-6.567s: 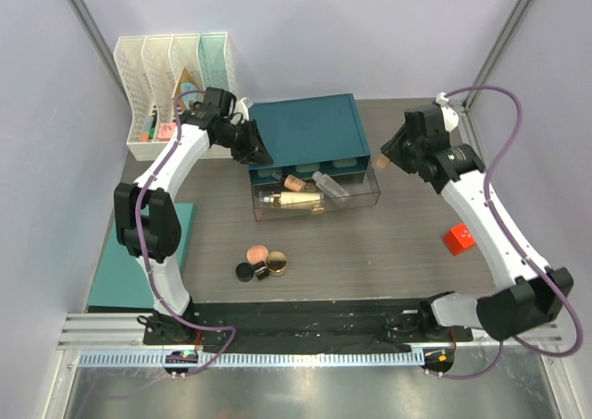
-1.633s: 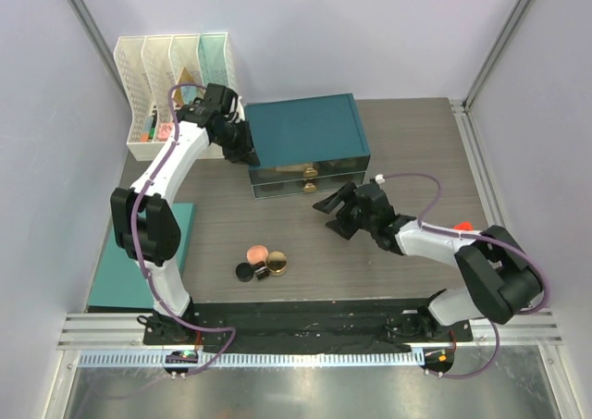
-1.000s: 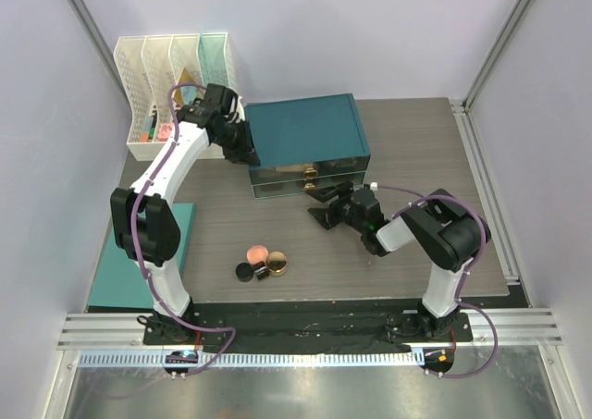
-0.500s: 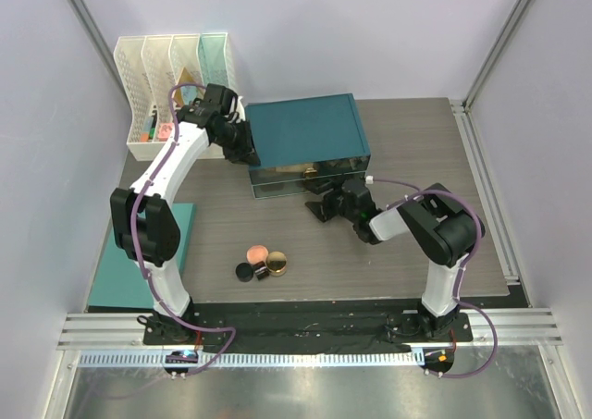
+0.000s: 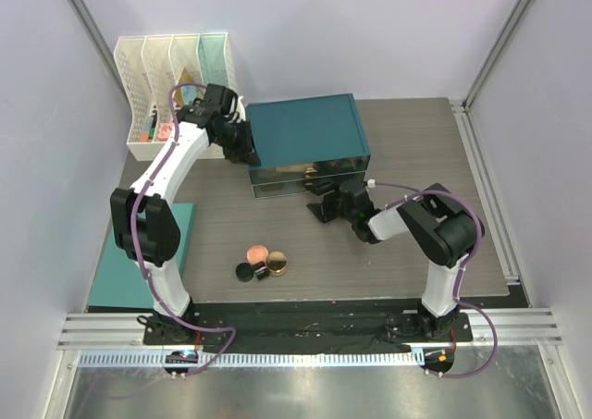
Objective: Organize the makeup
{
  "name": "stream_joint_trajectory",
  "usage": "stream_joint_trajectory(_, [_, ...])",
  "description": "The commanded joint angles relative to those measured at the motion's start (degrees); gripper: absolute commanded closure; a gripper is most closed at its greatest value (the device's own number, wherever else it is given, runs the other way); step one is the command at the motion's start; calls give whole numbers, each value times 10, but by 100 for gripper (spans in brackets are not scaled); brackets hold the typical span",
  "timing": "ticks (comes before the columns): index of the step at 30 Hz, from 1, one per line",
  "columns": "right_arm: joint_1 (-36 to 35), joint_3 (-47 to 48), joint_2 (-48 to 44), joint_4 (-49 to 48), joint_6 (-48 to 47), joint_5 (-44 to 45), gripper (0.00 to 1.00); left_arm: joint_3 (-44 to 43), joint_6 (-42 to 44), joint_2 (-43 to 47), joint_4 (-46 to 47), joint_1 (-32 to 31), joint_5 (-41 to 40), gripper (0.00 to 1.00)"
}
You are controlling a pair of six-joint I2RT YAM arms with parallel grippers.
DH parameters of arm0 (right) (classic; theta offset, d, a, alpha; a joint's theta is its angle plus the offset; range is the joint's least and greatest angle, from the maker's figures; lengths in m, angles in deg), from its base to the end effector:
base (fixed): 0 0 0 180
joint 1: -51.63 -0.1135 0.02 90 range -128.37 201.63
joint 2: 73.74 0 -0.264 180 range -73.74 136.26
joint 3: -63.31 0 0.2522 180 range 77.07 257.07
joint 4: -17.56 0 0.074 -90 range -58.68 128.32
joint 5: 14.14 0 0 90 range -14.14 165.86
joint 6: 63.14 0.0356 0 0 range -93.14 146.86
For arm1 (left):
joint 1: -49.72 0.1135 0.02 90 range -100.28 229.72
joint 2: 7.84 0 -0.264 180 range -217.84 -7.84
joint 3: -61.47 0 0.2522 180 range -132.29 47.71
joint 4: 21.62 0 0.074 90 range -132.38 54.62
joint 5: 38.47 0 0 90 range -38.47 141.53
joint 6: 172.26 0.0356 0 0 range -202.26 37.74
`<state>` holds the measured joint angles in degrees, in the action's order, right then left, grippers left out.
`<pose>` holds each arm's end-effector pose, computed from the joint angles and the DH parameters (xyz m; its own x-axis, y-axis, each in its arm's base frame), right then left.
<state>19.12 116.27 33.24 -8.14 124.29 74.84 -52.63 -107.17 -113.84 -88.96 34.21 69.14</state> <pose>0.2879 0.1842 0.1099 -0.4942 0.8607 0.1222 0.4679 0.1449 0.8718 0.3803 -0.1167 0.3101 -0.9211 -0.1610 -0.3544 0.0176 0.8922 -0.4512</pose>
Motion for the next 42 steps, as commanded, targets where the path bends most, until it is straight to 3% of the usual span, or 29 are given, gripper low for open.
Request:
stream_joint_trajectory(1, [5, 2, 7, 23, 18, 39, 37, 32, 33, -32, -58, 2, -49, 81])
stream_joint_trajectory(10, [7, 23, 5, 119, 42, 47, 42, 31, 34, -29, -59, 2, -51, 80])
stream_joint_trajectory(16, [7, 35, -12, 211, 35, 52, 52, 32, 35, -27, -59, 2, -54, 80])
stream_joint_trajectory(21, [7, 33, -28, 242, 27, 53, 72, 35, 35, -25, -59, 2, -54, 80])
stream_joint_trajectory(26, [7, 36, -43, 282, 12, 51, 85, 33, 32, -25, -59, 2, -55, 80])
stream_joint_trajectory(42, [6, 17, -93, 359, -22, -8, 91, 34, 27, -23, -56, 2, -56, 80])
